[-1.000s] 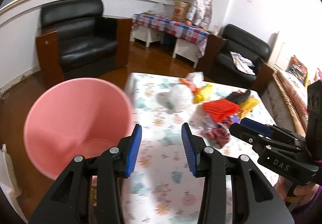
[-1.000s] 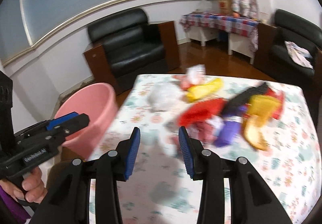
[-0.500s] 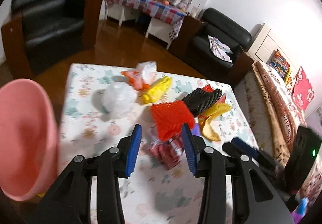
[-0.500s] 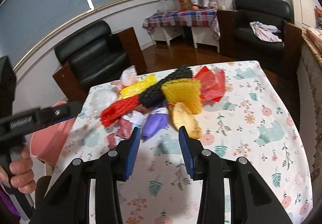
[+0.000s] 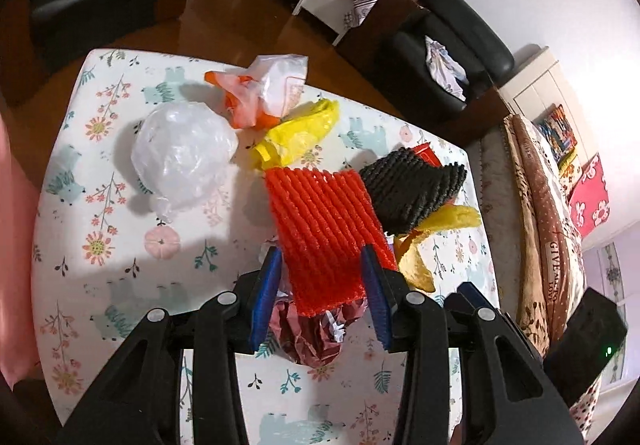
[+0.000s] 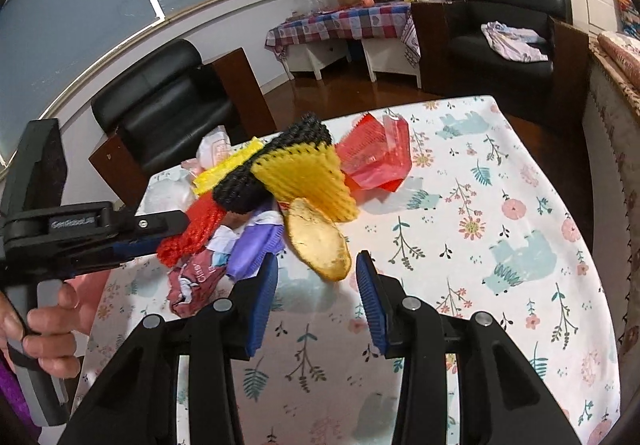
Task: Collect trash
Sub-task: 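Grasp the red foam net with the left tool while the right tool grasps the yellow foam net, then carry both foam nets to the pink bucket and release them inside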
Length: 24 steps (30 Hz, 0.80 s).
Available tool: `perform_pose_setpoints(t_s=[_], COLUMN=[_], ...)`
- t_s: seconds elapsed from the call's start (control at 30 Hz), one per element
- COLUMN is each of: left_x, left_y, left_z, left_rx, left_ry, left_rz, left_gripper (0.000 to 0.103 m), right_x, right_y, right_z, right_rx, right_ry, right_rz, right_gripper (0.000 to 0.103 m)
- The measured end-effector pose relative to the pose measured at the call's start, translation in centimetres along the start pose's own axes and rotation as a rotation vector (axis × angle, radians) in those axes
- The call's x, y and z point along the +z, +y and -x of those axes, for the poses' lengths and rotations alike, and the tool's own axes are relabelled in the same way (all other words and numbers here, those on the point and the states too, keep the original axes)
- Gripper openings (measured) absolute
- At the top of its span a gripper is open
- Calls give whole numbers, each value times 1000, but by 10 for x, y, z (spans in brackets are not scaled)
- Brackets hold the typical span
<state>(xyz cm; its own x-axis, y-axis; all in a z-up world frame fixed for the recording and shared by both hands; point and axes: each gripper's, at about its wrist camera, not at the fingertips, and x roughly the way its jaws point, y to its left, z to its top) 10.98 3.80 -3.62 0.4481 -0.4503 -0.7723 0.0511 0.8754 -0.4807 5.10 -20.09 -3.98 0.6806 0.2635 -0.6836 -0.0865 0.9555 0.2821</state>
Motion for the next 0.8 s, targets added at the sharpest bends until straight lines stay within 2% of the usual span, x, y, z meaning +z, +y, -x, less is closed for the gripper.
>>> perform_pose_setpoints(t_s=[0.1,0.2,0.43,0.57,0.8], left_x=[-2,-5,-17,-27,-45], left_y=[-3,-5,-11,-14,-19], left_z=[2,11,43,54,65], left_rx=[12,34,62,94,138], left_ry=[-28,-68,-163,-197,-234], left_rz=[-31,-59,-128,-171,-227], left_gripper=[26,15,12,12,12], right_x=[1,3,18,30,41], right_y=[-2,-3,-4,-1,1], right_z=[-6,-9,-11,-13,-24], right_rx=[5,6,9,-5,-21], right_ry=[12,14,-24,-67,-85], right_rz=[-5,-2,-4,20,46], right_gripper=[40,40,43,48,49])
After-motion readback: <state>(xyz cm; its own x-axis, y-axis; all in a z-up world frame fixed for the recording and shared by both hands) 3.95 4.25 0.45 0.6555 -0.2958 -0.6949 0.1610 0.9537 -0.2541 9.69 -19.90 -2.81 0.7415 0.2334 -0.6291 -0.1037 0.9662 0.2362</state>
